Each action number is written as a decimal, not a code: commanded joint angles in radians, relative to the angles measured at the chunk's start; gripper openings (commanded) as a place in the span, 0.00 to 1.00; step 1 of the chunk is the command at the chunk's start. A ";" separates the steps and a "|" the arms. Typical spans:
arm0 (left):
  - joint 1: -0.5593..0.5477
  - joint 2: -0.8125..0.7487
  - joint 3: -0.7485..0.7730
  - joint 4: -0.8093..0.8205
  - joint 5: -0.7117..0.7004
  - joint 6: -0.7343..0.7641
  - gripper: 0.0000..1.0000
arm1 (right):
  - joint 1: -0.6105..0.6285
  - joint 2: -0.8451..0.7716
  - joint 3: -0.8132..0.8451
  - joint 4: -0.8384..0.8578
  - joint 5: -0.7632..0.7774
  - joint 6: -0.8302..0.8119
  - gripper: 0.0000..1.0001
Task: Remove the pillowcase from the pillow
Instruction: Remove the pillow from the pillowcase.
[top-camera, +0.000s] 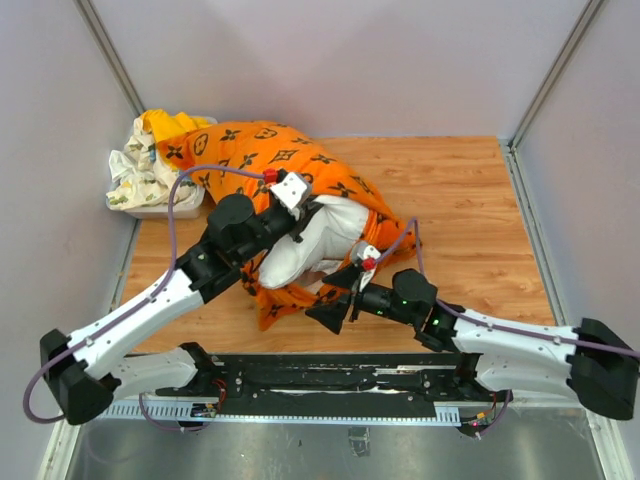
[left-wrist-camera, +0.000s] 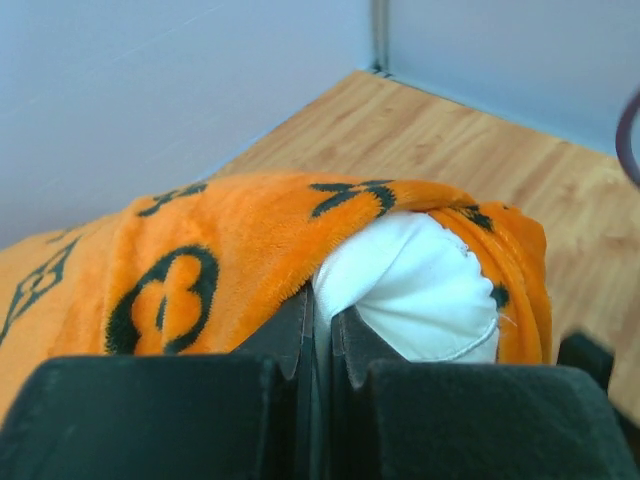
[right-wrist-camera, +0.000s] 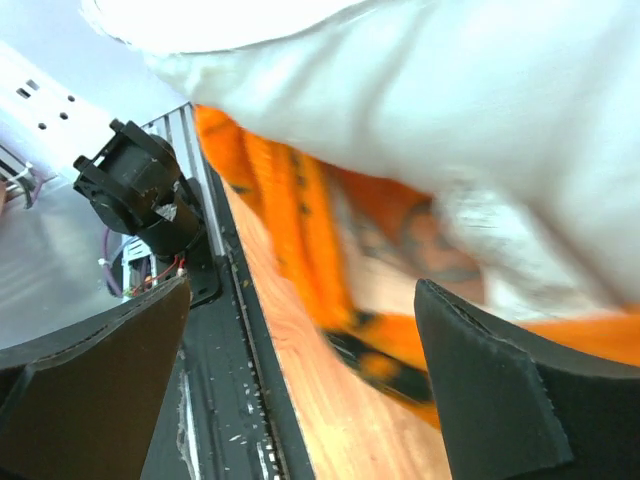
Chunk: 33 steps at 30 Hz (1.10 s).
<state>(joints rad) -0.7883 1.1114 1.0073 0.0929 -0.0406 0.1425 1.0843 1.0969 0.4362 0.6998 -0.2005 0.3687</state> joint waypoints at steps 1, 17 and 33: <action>0.009 -0.142 -0.006 0.107 0.255 0.133 0.00 | 0.010 -0.191 -0.021 -0.186 0.056 -0.110 0.99; 0.008 -0.128 -0.024 0.019 0.270 0.242 0.00 | -0.151 -0.430 -0.008 -0.439 0.274 -0.060 0.98; 0.008 -0.216 -0.127 0.110 0.133 0.206 0.00 | -0.387 -0.222 0.157 -0.608 0.355 -0.009 0.98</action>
<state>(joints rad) -0.7830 0.9936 0.8539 0.0566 0.1516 0.3393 0.7898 0.8944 0.5838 0.1688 0.0559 0.3420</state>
